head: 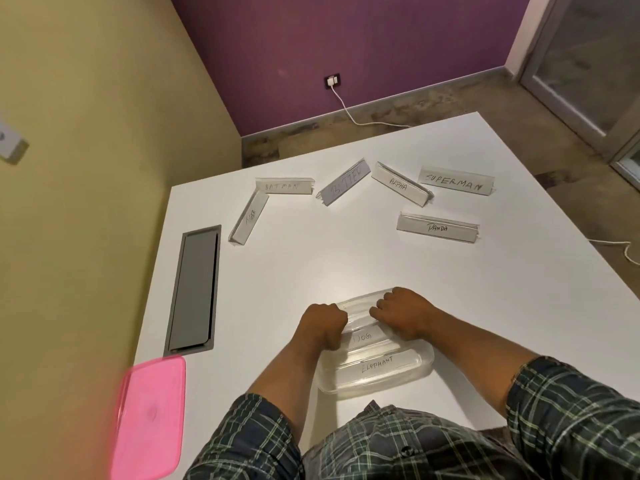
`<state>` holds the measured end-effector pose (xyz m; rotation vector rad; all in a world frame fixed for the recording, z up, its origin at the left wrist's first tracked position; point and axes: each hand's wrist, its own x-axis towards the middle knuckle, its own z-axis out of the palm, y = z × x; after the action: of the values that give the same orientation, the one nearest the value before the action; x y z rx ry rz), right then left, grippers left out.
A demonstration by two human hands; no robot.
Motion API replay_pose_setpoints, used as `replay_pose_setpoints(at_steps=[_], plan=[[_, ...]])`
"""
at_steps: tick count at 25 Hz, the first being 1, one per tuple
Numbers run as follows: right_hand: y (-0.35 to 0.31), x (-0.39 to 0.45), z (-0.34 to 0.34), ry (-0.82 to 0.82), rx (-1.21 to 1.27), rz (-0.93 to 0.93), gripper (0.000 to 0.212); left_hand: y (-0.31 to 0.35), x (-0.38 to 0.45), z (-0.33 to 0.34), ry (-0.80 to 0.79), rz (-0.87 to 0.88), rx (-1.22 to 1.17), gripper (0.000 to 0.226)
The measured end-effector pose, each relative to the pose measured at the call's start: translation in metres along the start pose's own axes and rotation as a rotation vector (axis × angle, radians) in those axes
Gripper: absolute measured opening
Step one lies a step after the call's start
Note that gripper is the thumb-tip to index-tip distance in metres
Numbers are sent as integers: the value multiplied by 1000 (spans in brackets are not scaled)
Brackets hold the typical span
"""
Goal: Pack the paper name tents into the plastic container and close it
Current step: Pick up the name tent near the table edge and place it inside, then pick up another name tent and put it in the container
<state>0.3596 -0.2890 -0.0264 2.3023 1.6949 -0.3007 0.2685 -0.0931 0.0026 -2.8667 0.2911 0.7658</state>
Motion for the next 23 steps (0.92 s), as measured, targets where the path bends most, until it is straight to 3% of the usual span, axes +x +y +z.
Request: replay_pose_setpoints(at_steps=[2,5,7,9,13,16,23], plan=[[4,-2,-6,94,61,-48,26,-5,8,-18,83,24,-39,21],[12,-5,-11,480,127,-100,26,-10,27,-48,232,-28,-191,34],[26,-7,-16,658,226,14,25,-10,45,-68,331,-92,-338,35],[47,-12,-21,741,371,249,28,-8,67,-86,384,-154,-461,34],[103,-31,-16,664,663,739,19,-3,112,-109,310,-155,-582,20],[147,-45,2,562,890,1021,11,0,150,-117,211,-126,-601,42],[207,-62,52,373,1056,1332,81,16,225,-126,83,-157,-751,73]])
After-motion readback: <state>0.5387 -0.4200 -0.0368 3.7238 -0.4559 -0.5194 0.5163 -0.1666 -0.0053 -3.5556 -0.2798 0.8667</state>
